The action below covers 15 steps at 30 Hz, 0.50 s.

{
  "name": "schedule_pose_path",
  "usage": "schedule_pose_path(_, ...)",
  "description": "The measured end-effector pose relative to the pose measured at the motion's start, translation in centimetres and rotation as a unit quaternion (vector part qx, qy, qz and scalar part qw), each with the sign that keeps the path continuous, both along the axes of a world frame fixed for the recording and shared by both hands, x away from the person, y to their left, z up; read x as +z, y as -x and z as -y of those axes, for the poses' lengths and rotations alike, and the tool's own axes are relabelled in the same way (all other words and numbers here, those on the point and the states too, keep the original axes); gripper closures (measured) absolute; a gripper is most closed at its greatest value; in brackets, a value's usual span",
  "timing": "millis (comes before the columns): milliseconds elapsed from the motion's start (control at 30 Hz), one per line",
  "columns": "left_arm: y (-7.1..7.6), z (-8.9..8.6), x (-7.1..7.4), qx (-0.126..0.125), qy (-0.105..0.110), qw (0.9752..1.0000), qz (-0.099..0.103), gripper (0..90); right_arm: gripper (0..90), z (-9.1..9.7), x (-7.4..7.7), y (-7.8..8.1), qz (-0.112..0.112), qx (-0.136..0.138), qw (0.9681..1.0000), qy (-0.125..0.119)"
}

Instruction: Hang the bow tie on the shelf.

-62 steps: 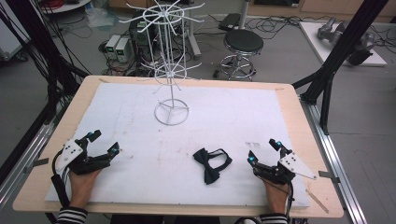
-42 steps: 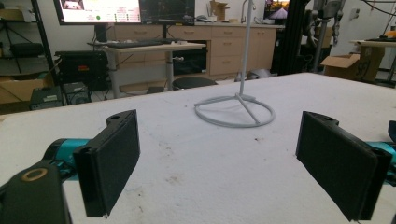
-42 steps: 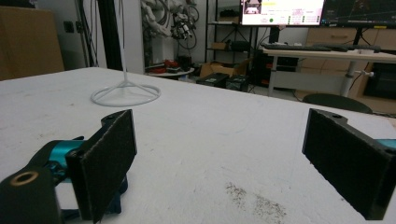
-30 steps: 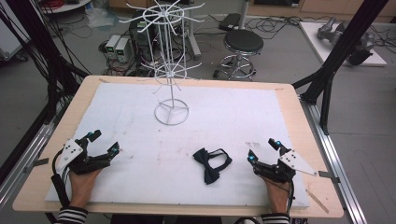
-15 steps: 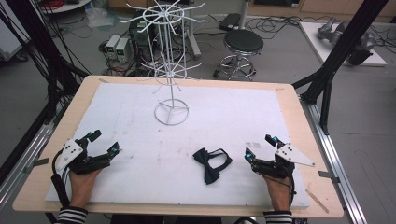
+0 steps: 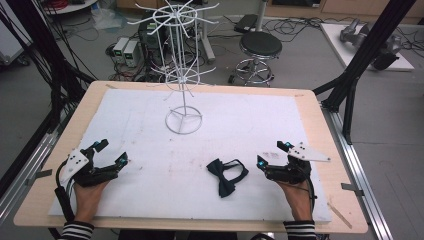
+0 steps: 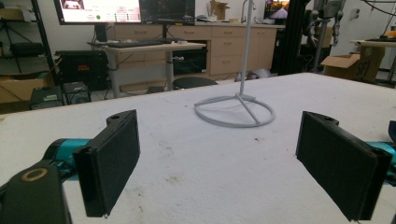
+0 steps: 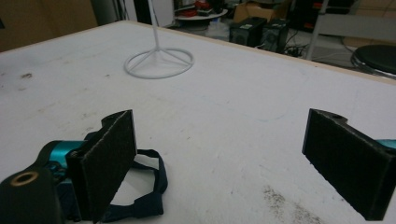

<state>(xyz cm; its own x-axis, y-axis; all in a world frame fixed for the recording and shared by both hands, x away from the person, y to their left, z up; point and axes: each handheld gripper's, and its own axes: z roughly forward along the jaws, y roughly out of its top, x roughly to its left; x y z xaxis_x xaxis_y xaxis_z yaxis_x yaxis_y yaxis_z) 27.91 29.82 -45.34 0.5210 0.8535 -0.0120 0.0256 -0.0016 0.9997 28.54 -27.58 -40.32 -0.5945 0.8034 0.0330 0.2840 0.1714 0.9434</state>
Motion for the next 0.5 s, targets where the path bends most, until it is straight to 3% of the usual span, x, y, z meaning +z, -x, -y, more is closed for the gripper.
schedule_pose_path(333, 0.0, 0.0, 0.0, 0.000, 0.001, 1.0000, 0.000, 14.1, 9.1, -1.2, 0.5, -0.8, -0.035, 0.028, 0.9983, 0.037)
schedule_pose_path(500, 0.0, 0.0, 0.0, 0.000, 0.002, 1.0000, 0.000, 14.1, 13.8, -2.0, 0.8, -1.1, -0.063, 0.048, 0.9953, 0.056)
